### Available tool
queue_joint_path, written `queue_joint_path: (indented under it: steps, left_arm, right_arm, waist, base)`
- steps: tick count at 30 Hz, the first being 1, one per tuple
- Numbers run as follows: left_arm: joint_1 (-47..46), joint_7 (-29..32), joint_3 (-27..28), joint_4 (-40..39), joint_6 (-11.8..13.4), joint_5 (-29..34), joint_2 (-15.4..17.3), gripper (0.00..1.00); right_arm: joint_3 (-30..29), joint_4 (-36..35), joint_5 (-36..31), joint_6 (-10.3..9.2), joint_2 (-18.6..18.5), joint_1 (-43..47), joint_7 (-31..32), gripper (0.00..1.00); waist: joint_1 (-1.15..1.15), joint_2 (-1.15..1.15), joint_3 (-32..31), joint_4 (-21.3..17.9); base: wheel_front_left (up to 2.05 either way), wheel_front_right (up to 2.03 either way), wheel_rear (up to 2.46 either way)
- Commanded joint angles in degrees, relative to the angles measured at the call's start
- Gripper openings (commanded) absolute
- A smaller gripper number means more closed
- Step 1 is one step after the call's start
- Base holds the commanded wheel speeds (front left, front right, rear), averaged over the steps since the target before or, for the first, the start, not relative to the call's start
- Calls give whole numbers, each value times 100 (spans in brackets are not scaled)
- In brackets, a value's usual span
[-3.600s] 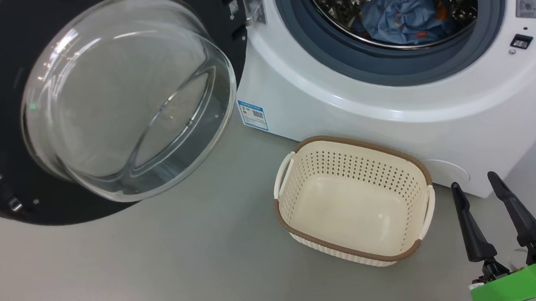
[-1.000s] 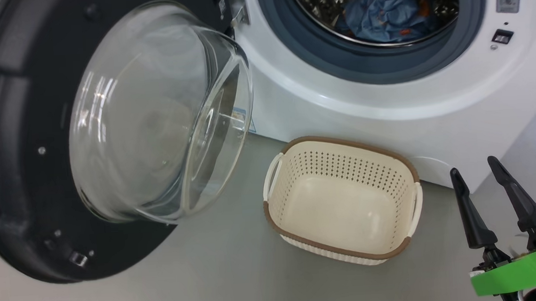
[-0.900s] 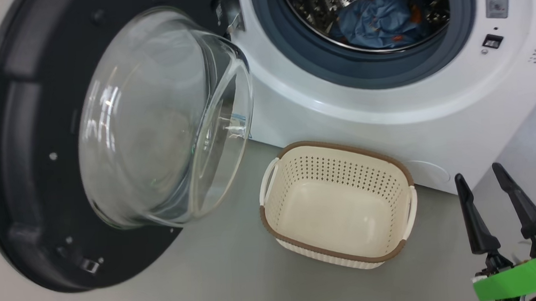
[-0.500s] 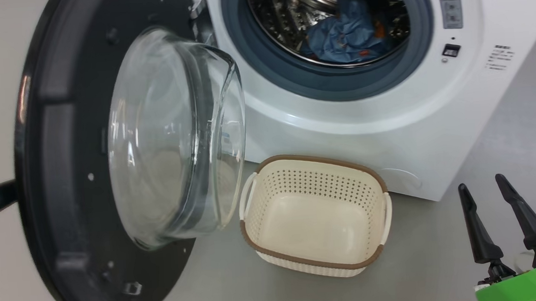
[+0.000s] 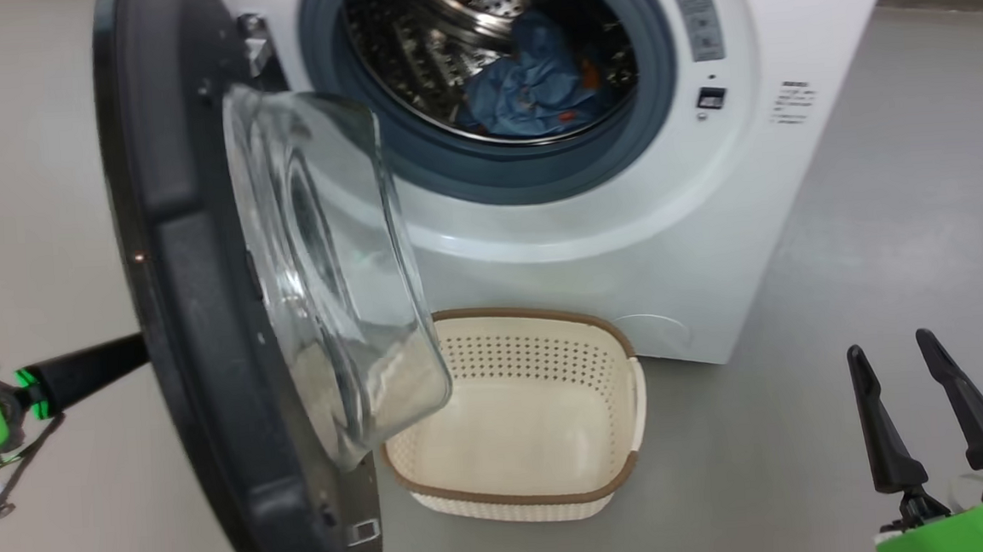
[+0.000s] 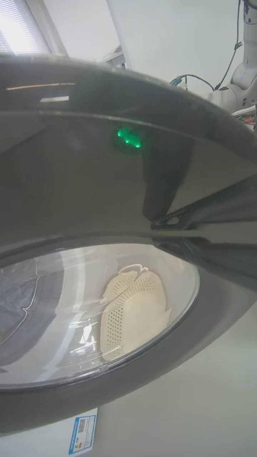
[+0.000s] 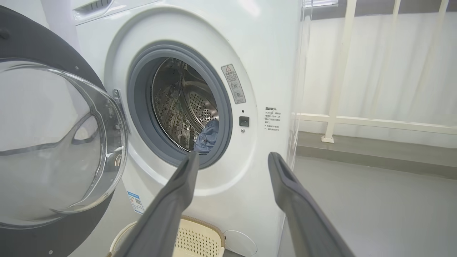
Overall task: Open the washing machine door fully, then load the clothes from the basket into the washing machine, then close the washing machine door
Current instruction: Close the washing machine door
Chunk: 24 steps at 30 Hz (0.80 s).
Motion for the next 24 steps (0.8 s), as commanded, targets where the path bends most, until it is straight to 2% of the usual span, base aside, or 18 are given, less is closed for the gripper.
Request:
queue_joint_path:
  steps: [1, 14, 24]
  left_arm:
    - [-128, -61, 190, -261, -30, 56, 161, 0]
    - [-198, -625, -15, -330, -30, 444, -32, 0]
    - [-374, -1172, -81, -94, -30, 786, -33, 0]
  right_arm:
    - [44, -148, -24, 25, -66, 61, -45, 100]
    - [-57, -171, -27, 25, 13, 142, -45, 100]
    - [-90, -180, -19, 25, 69, 123, -45, 100]
  waist:
    - [0, 0, -102, -306]
    - [0, 0, -165, -1087]
    - [0, 0, -94, -1690]
  base:
    - [0, 0, 0]
    - [0, 0, 0]
    - [0, 0, 0]
